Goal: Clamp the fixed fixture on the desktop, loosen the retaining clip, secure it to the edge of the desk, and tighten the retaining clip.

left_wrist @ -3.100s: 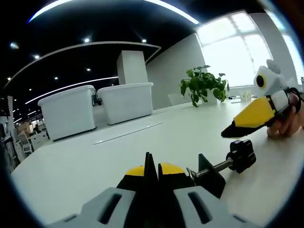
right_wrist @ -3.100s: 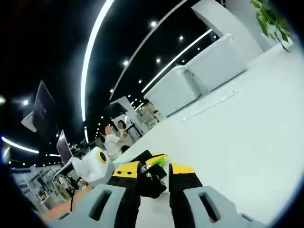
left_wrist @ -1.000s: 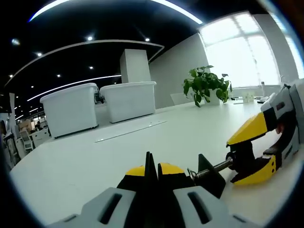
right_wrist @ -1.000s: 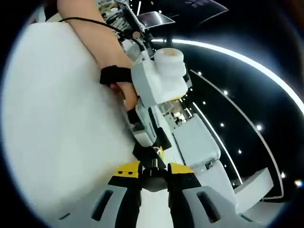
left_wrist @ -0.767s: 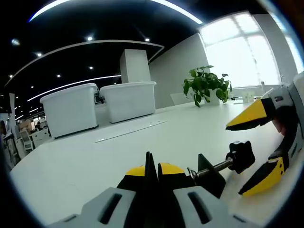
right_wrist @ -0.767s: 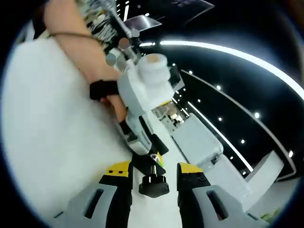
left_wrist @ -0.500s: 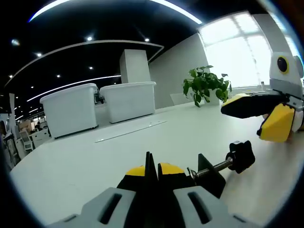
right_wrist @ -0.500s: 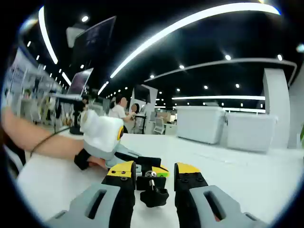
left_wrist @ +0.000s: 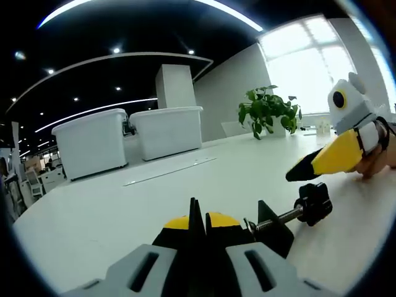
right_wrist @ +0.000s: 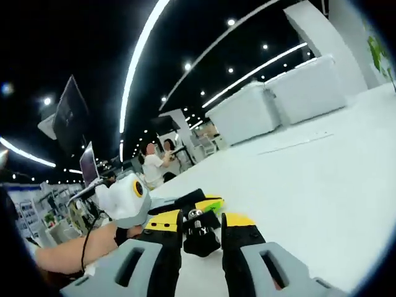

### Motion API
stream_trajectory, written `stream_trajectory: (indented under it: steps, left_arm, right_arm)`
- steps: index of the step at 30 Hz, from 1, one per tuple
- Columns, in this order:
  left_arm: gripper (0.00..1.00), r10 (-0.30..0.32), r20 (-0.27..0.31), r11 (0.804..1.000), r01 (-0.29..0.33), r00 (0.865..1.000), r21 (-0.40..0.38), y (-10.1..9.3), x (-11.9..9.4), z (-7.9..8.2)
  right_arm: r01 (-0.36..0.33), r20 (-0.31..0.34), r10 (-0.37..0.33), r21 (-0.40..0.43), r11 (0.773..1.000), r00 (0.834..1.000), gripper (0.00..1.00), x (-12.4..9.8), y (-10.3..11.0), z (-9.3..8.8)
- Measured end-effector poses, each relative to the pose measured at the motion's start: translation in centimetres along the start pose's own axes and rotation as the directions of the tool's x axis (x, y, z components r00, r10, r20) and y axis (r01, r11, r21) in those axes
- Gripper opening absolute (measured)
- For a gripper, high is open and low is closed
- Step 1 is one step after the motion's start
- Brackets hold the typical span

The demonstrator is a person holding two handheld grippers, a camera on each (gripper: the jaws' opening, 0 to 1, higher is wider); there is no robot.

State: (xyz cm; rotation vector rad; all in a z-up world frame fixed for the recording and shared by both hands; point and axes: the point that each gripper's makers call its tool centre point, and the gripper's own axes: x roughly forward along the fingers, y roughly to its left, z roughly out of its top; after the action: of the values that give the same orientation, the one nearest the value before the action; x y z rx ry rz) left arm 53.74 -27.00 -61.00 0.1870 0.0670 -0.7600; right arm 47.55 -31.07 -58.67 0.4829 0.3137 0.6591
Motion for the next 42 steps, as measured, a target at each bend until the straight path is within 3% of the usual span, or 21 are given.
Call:
stream_trajectory:
  steps: [6, 8, 17, 23, 32, 37, 39, 42]
  left_arm:
    - [0.07, 0.002, 0.0, 1.0, -0.002, 1.0, 0.0, 0.0, 0.0, 0.0]
    - [0.07, 0.002, -0.001, 1.0, -0.002, 1.0, -0.001, 0.0, 0.0, 0.0]
    - [0.07, 0.004, -0.002, 1.0, -0.004, 1.0, -0.001, 0.1, 0.1, 0.0]
    - [0.07, 0.004, -0.001, 1.0, -0.004, 1.0, -0.001, 0.1, 0.1, 0.0]
    - [0.07, 0.003, -0.001, 1.0, -0.003, 1.0, -0.001, 0.2, 0.1, 0.0]
    - [0.07, 0.003, -0.001, 1.0, -0.003, 1.0, -0.001, 0.2, 0.2, 0.1]
    - [0.07, 0.003, 0.0, 1.0, -0.003, 1.0, 0.0, 0.2, 0.2, 0.1]
    - [0.07, 0.004, -0.001, 1.0, -0.004, 1.0, -0.001, 0.3, 0.2, 0.1]
  right_arm:
    - [0.014, -0.002, -0.014, 0.067, 0.998, 1.0, 0.21, -0.1, -0.9, 0.4]
    - [0.002, -0.014, 0.0, 0.151, 0.989, 1.0, 0.2, -0.2, -0.5, -0.1]
    - [0.011, -0.016, -0.009, 0.155, 0.988, 1.0, 0.2, 0.1, -0.5, -0.4]
    - [0.006, -0.006, -0.005, 0.113, 0.994, 1.0, 0.19, 0.0, -0.2, -0.5]
    - [0.021, 0.01, -0.021, -0.052, 0.998, 1.0, 0.18, -0.3, 0.0, -0.2]
    - [0.03, 0.008, -0.029, -0.182, 0.983, 1.0, 0.18, 0.1, 0.2, 0.1]
    - [0.042, 0.007, -0.041, -0.286, 0.957, 0.999, 0.18, 0.1, 0.5, 0.0]
    - [0.062, 0.011, -0.064, -0.461, 0.885, 0.998, 0.19, 0.2, 0.8, -0.2]
